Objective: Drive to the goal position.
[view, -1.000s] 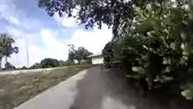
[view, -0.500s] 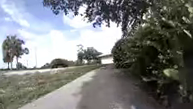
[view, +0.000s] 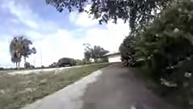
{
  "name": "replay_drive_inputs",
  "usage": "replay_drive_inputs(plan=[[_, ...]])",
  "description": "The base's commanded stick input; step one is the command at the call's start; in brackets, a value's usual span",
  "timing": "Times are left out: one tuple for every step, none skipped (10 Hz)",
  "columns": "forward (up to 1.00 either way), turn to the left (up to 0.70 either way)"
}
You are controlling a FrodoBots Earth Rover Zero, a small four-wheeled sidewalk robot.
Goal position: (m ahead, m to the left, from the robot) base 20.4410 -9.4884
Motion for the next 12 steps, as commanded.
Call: replay_drive_inputs(plan=[[0.69, 0.03], [0.69, 0.03], [0.69, 0.03], [0.69, 0.03], [0.69, 0.03], [0.69, 0.03], [0.69, 0.03], [0.69, 0.03], [0.69, 0.08], [0.69, 0.26], [0.69, 0.34], [0.69, 0.34]])
